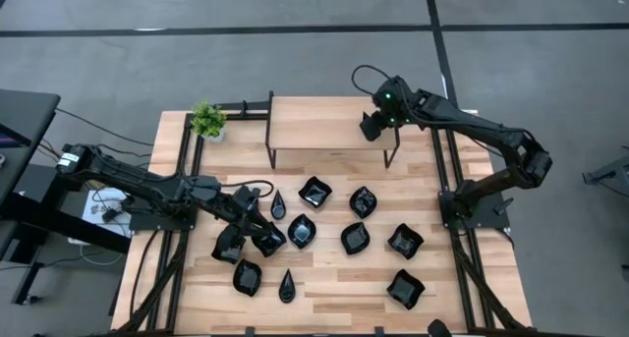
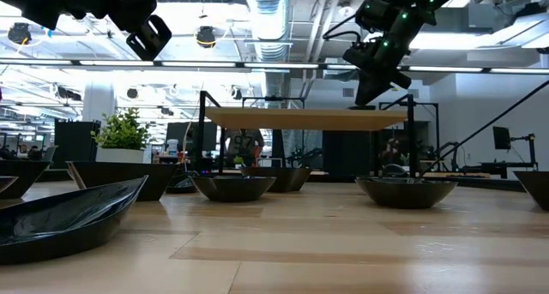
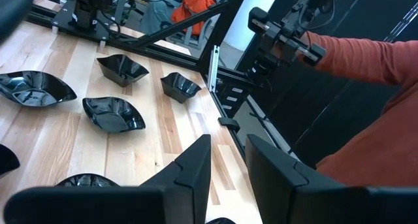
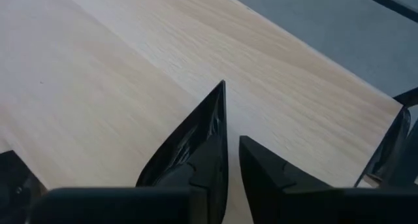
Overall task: Pick & Place Mini shaped plates
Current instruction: Stack the black drop shaped plate on top of the black drop shaped plate on the shelf
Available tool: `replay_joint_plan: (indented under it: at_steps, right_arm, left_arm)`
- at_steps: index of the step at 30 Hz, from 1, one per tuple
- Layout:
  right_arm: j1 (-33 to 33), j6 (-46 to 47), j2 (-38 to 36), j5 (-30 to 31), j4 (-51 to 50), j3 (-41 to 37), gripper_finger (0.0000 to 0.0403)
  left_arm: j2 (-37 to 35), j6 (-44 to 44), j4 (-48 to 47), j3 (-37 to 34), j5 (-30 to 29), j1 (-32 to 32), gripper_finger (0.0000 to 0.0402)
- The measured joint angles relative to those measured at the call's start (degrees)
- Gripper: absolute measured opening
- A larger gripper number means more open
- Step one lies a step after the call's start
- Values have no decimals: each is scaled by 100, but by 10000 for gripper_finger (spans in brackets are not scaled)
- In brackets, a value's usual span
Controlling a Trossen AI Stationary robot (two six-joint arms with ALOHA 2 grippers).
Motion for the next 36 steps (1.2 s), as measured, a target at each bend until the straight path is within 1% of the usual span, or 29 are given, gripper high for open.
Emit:
replay_joint_plan:
  at_steps: [5, 9, 16, 19, 23, 27, 31, 36]
  right_arm:
    - [5, 0, -69, 0, 140, 0, 54]
    - [53, -10, -298, 0, 404, 0, 53]
    - [502, -180, -955, -11, 828, 7, 53]
    - [882, -294, -1152, -11, 818, 7, 53]
    - [1562, -300, -1257, 98, 851, 7, 53]
    - [2386, -203, -1210, 667, 1028, 7, 53]
    - [3198, -118, -1004, 1260, 1338, 4, 53]
    - [4041, 73, -658, 1540, 1725, 4, 53]
  left_arm:
    - [1, 0, 0, 0, 0, -1, 97]
    - [1, 0, 0, 0, 0, -1, 97]
    - [1, 0, 0, 0, 2, -1, 97]
    - [1, 0, 0, 0, 2, 2, 97]
    - [1, 0, 0, 0, 2, 1, 97]
    - [0, -6, 0, 0, 2, 2, 97]
    - [1, -20, 14, 1, 2, 2, 97]
    - [-2, -9, 90, 2, 4, 2, 97]
